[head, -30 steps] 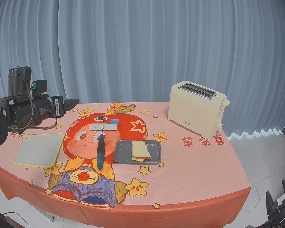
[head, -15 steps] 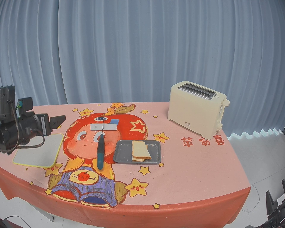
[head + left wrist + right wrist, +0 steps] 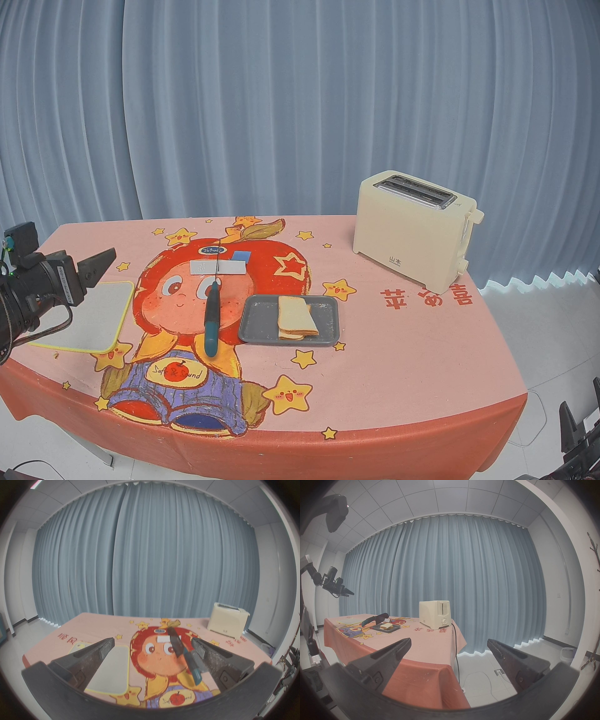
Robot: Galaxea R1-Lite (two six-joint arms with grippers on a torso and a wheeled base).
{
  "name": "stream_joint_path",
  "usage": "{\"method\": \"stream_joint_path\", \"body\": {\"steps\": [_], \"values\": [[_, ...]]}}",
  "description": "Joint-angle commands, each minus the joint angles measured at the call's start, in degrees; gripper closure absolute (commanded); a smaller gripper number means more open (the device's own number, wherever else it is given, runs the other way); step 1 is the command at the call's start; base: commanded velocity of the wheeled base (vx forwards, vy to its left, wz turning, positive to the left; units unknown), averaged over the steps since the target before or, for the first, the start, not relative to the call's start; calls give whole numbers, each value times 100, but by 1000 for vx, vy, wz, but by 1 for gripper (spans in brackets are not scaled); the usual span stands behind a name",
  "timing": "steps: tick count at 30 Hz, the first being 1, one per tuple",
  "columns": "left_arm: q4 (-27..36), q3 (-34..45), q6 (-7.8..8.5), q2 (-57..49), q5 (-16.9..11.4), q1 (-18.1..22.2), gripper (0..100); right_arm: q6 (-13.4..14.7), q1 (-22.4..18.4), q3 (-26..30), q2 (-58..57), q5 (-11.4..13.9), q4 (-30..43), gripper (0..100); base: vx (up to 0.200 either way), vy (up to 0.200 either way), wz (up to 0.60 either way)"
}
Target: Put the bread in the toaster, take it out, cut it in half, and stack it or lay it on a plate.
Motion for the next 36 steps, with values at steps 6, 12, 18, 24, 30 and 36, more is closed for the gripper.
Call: {"method": "stream_joint_path", "body": {"steps": [6,12,18,24,30,36], "values": [[-1120,350,-125,-16,-56,-11,0,4,2,81,-93,1,1,0,0,0,0],[-1076,368,-160,-33,-73,-11,0,4,2,81,-93,1,1,0,0,0,0],[-1067,377,-151,-42,-65,-2,0,4,2,81,-93,1,1,0,0,67,0],[-1067,377,-151,-51,-73,-11,0,-5,2,81,-93,1,1,0,0,200,0],[-1067,377,-151,-60,-73,-28,0,4,2,81,-93,1,1,0,0,200,0],[-1137,333,-213,-60,-126,-46,0,4,2,81,-93,1,1,0,0,133,0]]}}
